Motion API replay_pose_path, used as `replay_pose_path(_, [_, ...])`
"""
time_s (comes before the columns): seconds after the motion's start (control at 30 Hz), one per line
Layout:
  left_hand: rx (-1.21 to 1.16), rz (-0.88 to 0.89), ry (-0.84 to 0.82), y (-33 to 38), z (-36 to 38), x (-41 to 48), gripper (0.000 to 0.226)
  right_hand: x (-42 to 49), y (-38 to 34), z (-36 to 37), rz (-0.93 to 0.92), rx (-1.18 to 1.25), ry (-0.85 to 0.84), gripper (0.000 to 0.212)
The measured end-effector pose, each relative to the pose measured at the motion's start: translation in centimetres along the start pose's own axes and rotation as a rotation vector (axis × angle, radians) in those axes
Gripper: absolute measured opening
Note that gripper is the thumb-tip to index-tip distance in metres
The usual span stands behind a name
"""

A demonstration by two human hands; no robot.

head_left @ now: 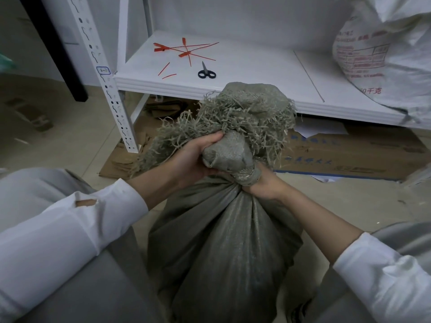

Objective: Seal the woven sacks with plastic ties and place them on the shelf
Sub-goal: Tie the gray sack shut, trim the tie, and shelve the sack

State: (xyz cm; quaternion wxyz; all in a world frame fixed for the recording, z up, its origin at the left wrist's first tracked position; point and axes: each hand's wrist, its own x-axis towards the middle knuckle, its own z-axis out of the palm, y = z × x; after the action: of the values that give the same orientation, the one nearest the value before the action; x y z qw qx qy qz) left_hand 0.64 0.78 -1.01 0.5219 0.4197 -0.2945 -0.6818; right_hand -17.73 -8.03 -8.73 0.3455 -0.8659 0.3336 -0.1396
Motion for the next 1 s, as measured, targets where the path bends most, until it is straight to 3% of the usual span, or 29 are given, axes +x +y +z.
replay_pose_path(0.1, [-0.008, 0.038, -0.011, 0.5, -0.1, -0.3, 0.026, 0.7, -0.1, -0.4, 0.035, -0.012, 0.015, 0.017])
replay_pose_path(0.17, [0.001, 0.066, -0.018, 0.8, -0.1, -0.4, 0.026, 1.2, -0.4, 0.2, 0.132, -0.012, 0.129, 0.029])
replay_pose_path(0.27, [0.002, 0.088, -0.038, 0.9, 0.0, -0.8, 0.028, 2.0, 0.7, 1.7, 0.315, -0.301, 0.311, 0.072])
replay_pose_path(0.37, [-0.004, 0.096, -0.020, 0.7, 0.1, -1.0, 0.025, 2.0, 3.0, 3.1, 0.488, -0.162, 0.263, 0.112])
replay_pose_path(0.4, [0.004, 0.096, -0.014, 0.6, 0.2, -1.0, 0.027, 1.5, 2.4, 3.1, 0.476, -0.075, 0.262, 0.109])
replay_pose_path(0.5, [0.017, 0.073, 0.001, 0.0, 0.2, -0.9, 0.029, 0.9, 0.5, 3.2, 0.442, -0.034, 0.269, 0.054])
replay_pose_path(0.57, [0.023, 0.046, 0.011, -0.4, 0.2, -0.9, 0.030, 1.0, 0.3, 3.3, 0.426, -0.081, 0.245, 0.035])
replay_pose_path(1.0, [-0.047, 0.041, -0.059, 0.2, 0.1, -1.1, 0.028, 1.0, -1.0, 0.3, 0.111, -0.219, 0.126, 0.023])
